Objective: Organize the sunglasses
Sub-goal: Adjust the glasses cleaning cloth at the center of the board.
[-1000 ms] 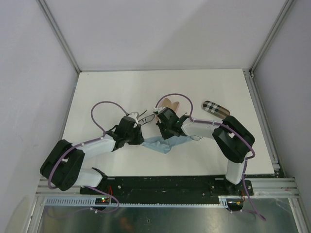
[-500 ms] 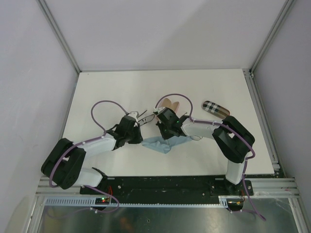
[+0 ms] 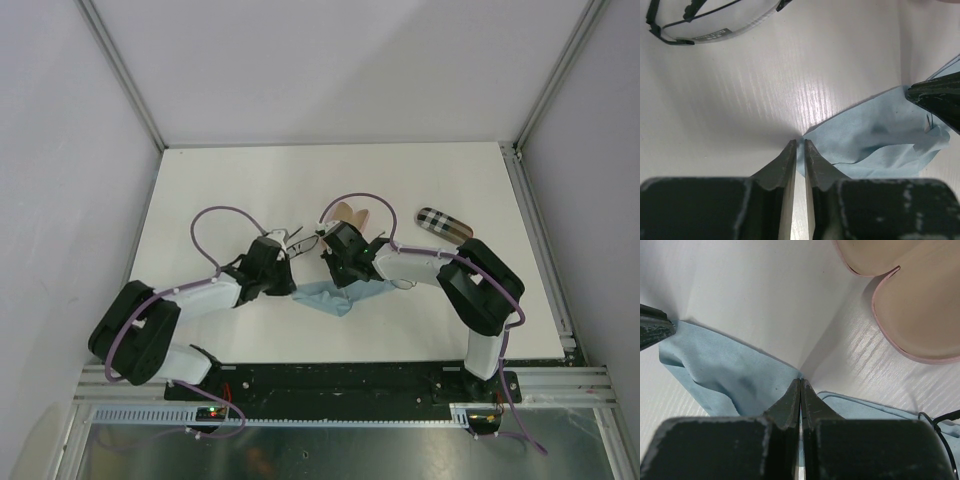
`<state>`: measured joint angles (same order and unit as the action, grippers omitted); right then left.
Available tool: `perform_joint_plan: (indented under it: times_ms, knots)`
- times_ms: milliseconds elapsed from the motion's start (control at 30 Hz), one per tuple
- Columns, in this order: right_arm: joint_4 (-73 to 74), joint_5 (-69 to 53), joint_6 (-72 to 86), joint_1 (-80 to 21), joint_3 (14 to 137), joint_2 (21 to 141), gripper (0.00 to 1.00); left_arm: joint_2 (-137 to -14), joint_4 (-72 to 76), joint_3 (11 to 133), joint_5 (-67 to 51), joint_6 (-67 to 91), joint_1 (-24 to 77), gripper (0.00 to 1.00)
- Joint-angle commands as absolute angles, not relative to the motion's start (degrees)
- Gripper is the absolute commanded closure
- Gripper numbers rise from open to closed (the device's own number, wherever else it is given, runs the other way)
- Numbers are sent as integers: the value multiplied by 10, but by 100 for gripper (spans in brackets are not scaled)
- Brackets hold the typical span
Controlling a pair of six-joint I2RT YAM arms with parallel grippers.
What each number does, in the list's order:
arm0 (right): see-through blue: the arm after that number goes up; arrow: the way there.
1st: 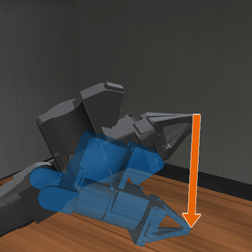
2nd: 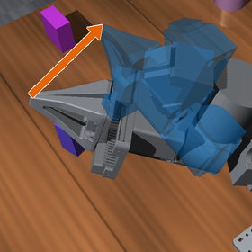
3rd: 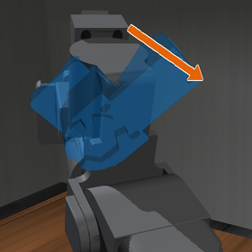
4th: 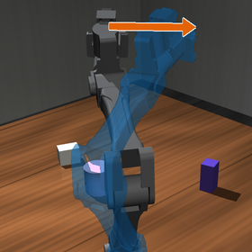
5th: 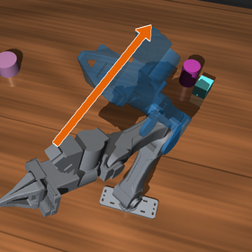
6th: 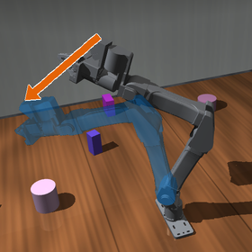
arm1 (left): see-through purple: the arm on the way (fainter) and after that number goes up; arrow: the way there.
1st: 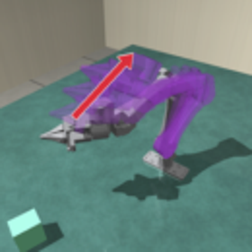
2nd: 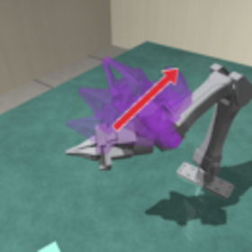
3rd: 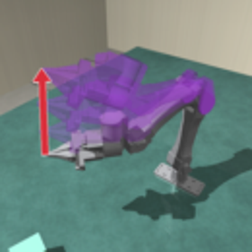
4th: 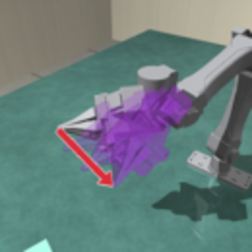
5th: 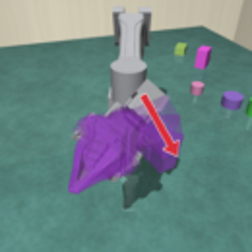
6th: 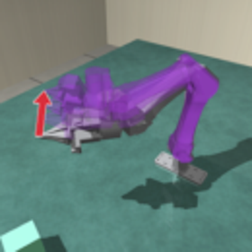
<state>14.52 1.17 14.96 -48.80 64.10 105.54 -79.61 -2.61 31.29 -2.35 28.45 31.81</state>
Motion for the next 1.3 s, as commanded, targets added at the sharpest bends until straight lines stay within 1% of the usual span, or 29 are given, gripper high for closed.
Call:
perform_joint_plan:
  times_ms: [0, 67, 167, 300, 667, 900, 1267]
  knots:
    - [146, 9, 157, -491, 657, 1033, 100, -836, -96, 303, -32, 274, 325, 88]
    - [145, 9, 157, -491, 657, 1032, 100, -843, -96, 306, -35, 272, 326, 93]
    - [145, 9, 157, -491, 657, 1030, 100, -848, -96, 307, -36, 272, 327, 94]
    - [142, 7, 158, -491, 657, 1030, 100, -843, -97, 308, -32, 271, 328, 99]
    - [150, 9, 168, -485, 693, 1027, 100, -785, -97, 362, 24, 249, 324, 100]
    - [156, 15, 171, -484, 713, 1001, 100, -761, -100, 394, 34, 235, 312, 100]
    - [171, 7, 178, -479, 725, 953, 100, -668, -117, 416, 34, 227, 310, 100]
